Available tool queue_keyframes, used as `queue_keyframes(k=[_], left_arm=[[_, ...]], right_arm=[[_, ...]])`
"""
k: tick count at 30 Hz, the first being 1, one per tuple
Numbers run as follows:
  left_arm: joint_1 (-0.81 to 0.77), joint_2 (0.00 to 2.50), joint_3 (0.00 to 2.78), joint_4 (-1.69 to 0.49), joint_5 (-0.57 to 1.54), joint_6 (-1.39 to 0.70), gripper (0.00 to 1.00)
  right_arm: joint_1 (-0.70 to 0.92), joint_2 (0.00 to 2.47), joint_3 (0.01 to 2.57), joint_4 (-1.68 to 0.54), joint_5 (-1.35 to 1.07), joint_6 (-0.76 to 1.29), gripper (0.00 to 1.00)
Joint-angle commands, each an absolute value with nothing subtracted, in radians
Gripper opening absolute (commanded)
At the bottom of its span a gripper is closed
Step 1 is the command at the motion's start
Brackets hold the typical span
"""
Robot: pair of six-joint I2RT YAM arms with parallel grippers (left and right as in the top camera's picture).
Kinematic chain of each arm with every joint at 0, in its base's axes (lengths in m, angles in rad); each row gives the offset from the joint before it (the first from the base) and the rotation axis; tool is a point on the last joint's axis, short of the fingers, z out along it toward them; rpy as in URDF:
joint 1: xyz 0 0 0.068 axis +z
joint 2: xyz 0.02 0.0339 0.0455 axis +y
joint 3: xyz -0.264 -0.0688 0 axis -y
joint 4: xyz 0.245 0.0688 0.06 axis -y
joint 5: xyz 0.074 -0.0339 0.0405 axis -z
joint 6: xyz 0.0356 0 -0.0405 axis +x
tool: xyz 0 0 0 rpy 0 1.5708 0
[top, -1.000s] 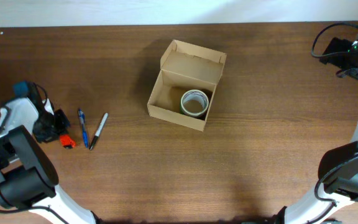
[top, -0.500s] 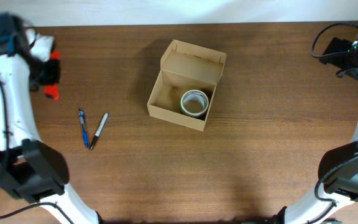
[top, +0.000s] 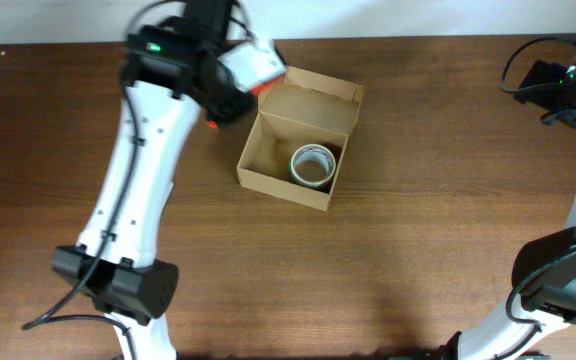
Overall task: Pack container
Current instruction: 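Lift the red cutter and carry it over the box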
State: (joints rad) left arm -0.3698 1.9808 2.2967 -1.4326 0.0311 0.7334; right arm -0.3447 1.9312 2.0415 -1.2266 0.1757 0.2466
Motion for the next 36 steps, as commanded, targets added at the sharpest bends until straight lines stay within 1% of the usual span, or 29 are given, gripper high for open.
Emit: queue_keyframes(k=[1, 7, 12, 21, 28, 36], left_arm=[[-0.4, 2.041, 2.31, -1.453, 0.039, 0.786, 0.01], [-0.418, 2.127, 2.31, -1.493, 0.054, 0.789, 0.01], [-0.419, 2.189, 2.31, -1.517, 0.112, 0.874, 0.01], [-0.419, 2.205, 2.31, -1.521, 0.163, 1.076, 0.01], [-0.419, 2.21, 2.31, -1.515, 0.172, 1.072, 0.01], [-0.425, 2.214, 2.308, -1.439, 0.15, 1.078, 0.01]], right_arm=[[-0.347, 1.924, 2.059, -1.227, 0.184, 0.243, 0.99], [-0.347, 1.924, 2.059, -1.227, 0.184, 0.243, 0.99], [-0.347, 1.924, 2.059, -1.227, 0.185, 0.243, 0.99], [-0.347, 1.924, 2.059, -1.227, 0.184, 0.243, 0.99], [-0.347, 1.924, 2.059, -1.227, 0.184, 0.243, 0.99], [-0.347, 1.924, 2.059, -1.227, 0.184, 0.243, 0.99]])
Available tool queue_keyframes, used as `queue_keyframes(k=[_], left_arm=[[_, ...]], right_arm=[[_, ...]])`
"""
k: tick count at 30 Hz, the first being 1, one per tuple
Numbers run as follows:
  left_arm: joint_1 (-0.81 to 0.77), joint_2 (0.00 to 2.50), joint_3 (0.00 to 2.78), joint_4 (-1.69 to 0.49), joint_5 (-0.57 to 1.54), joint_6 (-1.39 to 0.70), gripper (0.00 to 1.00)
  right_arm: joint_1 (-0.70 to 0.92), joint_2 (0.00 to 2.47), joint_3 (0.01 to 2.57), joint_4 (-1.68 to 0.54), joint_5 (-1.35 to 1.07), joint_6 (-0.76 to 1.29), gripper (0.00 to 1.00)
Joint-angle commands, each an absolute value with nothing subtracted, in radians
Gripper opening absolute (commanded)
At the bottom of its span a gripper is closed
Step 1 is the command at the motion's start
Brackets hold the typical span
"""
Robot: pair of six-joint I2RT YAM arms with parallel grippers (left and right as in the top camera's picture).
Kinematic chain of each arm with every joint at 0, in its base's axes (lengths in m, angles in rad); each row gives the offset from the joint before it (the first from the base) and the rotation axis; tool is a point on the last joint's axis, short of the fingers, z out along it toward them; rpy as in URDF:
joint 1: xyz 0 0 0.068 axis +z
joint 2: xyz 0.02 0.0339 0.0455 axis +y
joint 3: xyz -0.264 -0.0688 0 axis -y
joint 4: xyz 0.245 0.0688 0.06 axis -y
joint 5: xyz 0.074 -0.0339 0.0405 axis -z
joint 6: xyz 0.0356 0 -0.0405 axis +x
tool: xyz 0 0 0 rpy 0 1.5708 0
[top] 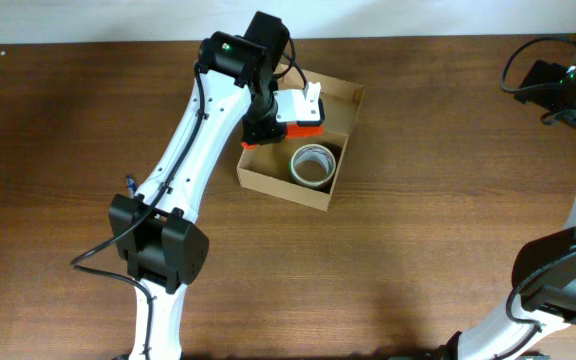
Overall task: Pack container
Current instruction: 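Lift the red cutter and carry it over the box, then lower the red cutter into the box and open the left gripper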
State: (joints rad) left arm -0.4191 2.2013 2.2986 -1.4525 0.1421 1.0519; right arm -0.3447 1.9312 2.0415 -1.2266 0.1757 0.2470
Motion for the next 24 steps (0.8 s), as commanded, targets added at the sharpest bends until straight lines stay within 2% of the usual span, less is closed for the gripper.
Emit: queue_keyframes(k=[1, 12, 24], left_arm=[[-0.426, 2.218, 2.308, -1.435, 0.149, 1.081, 0.01], [-0.461, 2.268, 2.308, -1.428, 0.123, 1.086, 0.01], [-0.476, 2.308, 2.305, -1.425, 0.123, 1.195, 0.02]], right_arm=[[-0.347, 1.924, 2.059, -1.227, 0.184, 0.243, 0.99], [-0.347, 1.924, 2.059, -1.227, 0.184, 0.243, 0.99], [-0.347, 1.924, 2.059, -1.227, 0.184, 0.243, 0.99]])
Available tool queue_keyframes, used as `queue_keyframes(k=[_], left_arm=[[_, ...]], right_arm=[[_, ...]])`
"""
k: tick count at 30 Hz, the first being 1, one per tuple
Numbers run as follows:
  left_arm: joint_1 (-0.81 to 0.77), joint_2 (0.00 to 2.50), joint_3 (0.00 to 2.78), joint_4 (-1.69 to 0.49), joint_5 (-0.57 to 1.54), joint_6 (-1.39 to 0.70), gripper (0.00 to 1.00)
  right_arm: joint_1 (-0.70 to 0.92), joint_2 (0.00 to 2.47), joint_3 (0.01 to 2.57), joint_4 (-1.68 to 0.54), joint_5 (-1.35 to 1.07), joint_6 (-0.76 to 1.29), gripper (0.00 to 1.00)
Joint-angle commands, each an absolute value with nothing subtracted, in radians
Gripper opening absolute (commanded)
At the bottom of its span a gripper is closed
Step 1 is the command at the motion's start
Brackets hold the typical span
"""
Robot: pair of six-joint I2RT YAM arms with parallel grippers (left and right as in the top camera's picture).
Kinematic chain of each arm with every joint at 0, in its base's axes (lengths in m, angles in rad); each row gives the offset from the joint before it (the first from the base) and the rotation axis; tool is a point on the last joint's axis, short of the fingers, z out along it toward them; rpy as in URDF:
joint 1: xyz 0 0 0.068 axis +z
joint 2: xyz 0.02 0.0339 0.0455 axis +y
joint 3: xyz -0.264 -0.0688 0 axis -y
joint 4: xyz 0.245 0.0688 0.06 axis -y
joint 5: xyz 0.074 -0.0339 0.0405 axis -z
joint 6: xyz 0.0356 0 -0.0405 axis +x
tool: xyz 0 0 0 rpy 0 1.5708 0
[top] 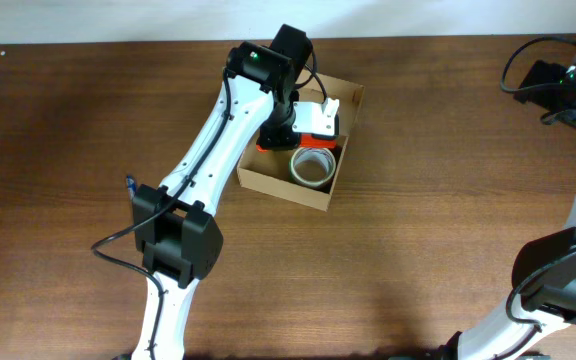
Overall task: Pack container
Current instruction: 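Lower the red cutter into the box and open the left gripper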
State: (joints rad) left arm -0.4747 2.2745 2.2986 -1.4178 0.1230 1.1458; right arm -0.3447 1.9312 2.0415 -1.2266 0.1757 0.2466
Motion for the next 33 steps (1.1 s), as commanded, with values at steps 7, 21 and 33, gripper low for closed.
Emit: queue_keyframes(k=[7, 21, 33], left_arm=[[-0.475, 2.351, 2.302, -1.447, 0.123, 1.199, 0.02], [-0.475, 2.358, 2.18, -1.455, 0.123, 1.199, 0.01], [-0.475, 2.358, 2.179, -1.482, 0.123, 1.202, 0.01]], right_arm=[[-0.347, 1.924, 2.059, -1.227, 0.184, 0.243, 0.99], [-0.347, 1.924, 2.059, -1.227, 0.184, 0.243, 0.99], [-0.347, 1.924, 2.059, -1.227, 0.185, 0.243, 0.99]])
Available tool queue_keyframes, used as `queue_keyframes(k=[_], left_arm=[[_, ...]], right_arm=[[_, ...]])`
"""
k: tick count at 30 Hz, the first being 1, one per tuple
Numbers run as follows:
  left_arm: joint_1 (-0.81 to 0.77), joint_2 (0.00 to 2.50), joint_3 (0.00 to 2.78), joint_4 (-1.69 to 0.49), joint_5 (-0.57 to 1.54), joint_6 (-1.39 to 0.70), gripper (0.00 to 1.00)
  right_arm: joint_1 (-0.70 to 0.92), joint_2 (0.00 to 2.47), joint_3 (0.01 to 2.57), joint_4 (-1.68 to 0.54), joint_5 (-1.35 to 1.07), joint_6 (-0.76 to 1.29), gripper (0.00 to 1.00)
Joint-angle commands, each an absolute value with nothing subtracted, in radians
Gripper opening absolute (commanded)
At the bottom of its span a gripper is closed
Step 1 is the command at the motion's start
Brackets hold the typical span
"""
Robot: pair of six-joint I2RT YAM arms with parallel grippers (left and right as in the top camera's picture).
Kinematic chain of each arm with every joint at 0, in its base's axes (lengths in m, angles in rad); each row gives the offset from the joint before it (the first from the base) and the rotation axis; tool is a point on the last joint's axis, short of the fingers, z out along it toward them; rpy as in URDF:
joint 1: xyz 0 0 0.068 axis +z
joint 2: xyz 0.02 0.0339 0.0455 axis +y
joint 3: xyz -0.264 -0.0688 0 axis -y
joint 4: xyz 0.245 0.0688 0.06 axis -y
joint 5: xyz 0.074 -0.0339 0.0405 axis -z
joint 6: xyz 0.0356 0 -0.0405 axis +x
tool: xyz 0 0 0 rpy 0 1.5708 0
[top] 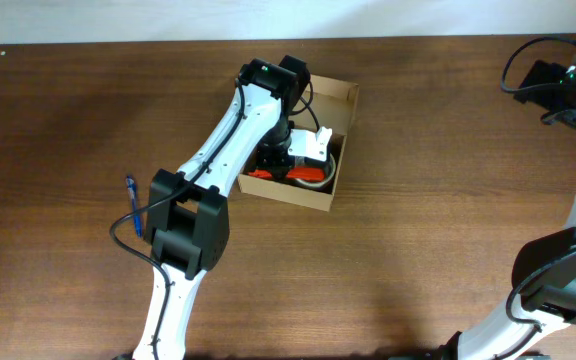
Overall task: Pack container
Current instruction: 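Lower the red cutter into the box and open the left gripper, then return the left gripper to the blue pen and grasp it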
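Note:
An open cardboard box (346, 100) stands at the table's far middle. My left gripper (298, 160) reaches down inside it, shut on a white and orange object (313, 146) whose orange part (268, 180) lies low along the box's near wall. Only the edge of a tape roll (334, 165) shows beneath the object on the box's right side. The fingers themselves are hidden under the wrist. My right gripper (538, 80) is held up at the far right corner, away from the box; its jaws cannot be made out.
A blue pen (130, 205) lies on the table to the left, beside the left arm's lower link. The right arm's base (558, 280) stands at the right edge. The brown table (418, 250) stretches in front of the box.
My left gripper has gone down from over the box's far part to deep inside it, and the white and orange object now rests over the tape roll. The right arm has not moved.
My left gripper held the white and orange object left of the box, with only the tape roll inside. Then it held the object over the box's far left corner, then over the middle. Now the object is down inside the box.

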State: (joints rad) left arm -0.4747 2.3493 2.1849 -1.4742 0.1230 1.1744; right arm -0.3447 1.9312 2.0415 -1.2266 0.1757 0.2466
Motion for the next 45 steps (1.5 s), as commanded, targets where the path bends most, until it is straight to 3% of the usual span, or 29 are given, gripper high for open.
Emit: queue_keyframes(k=[1, 6, 9, 11, 15, 17, 29, 40, 45], left_arm=[[-0.475, 2.358, 2.179, -1.483, 0.123, 1.202, 0.01], [-0.475, 2.358, 2.179, -1.481, 0.123, 1.202, 0.02], [-0.475, 2.358, 2.179, -1.481, 0.123, 1.202, 0.14], [-0.475, 2.358, 2.179, -1.481, 0.123, 1.201, 0.27], [-0.475, 2.357, 2.179, -1.482, 0.123, 1.201, 0.32], [-0.475, 2.356, 2.179, -1.481, 0.123, 1.191, 0.41], [-0.475, 2.312, 2.179, -1.467, 0.122, 1.155, 0.42], [-0.392, 1.98, 2.179, -1.149, -0.254, 0.685, 0.41], [-0.284, 1.858, 2.165, -1.143, -0.283, 0.651, 0.42]], right_arm=[[-0.347, 1.924, 2.059, -1.227, 0.185, 0.243, 0.99], [-0.347, 1.924, 2.059, -1.227, 0.184, 0.243, 0.99], [-0.347, 1.924, 2.059, -1.227, 0.184, 0.243, 0.99], [-0.347, 1.924, 2.059, -1.227, 0.184, 0.243, 0.99], [-0.347, 1.924, 2.059, -1.227, 0.184, 0.243, 0.99], [-0.347, 1.924, 2.059, -1.227, 0.185, 0.243, 0.99], [-0.347, 1.924, 2.059, -1.227, 0.185, 0.243, 0.99], [-0.347, 1.924, 2.059, -1.227, 0.184, 0.243, 0.99], [-0.347, 1.924, 2.059, -1.227, 0.184, 0.243, 0.99]])
